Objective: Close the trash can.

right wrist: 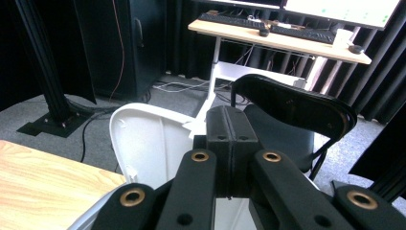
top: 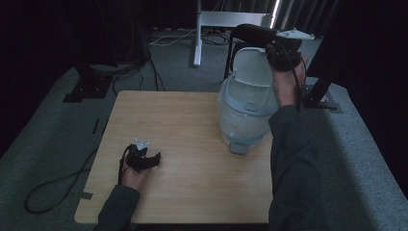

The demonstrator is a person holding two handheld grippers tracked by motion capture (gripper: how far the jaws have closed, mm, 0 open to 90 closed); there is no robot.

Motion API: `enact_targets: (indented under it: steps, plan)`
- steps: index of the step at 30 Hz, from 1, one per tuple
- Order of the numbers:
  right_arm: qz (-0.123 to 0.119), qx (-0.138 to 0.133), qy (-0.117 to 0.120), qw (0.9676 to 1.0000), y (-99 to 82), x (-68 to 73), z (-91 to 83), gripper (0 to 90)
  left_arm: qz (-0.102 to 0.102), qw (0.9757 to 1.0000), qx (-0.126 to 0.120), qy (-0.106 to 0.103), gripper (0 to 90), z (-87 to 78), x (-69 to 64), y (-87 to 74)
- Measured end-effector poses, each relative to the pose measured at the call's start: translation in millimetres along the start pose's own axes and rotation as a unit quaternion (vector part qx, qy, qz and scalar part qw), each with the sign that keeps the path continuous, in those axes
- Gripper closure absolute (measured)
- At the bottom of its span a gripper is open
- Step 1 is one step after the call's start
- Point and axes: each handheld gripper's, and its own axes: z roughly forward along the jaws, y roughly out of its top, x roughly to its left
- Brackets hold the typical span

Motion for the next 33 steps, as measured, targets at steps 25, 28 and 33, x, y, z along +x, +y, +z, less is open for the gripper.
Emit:
enact_targets:
  steps: [25, 28, 33]
  plan:
    - [0.046, 0.0, -0.012, 0.9989, 3.8, -9.3, 13.3, 89.8, 0.001, 1.0, 0.001, -0.001, 25.9, -0.5, -0.3, -0.4]
    - [0.046, 0.003, -0.009, 0.9989, 3.9, -9.9, 12.7, 89.9, 0.001, 1.0, 0.001, -0.001, 25.9, -0.5, -0.3, -0.4]
    - [0.046, 0.011, -0.014, 0.9988, 2.6, -11.7, 16.2, 89.9, 0.001, 1.0, 0.0, -0.001, 26.0, -0.5, -0.3, -0.4]
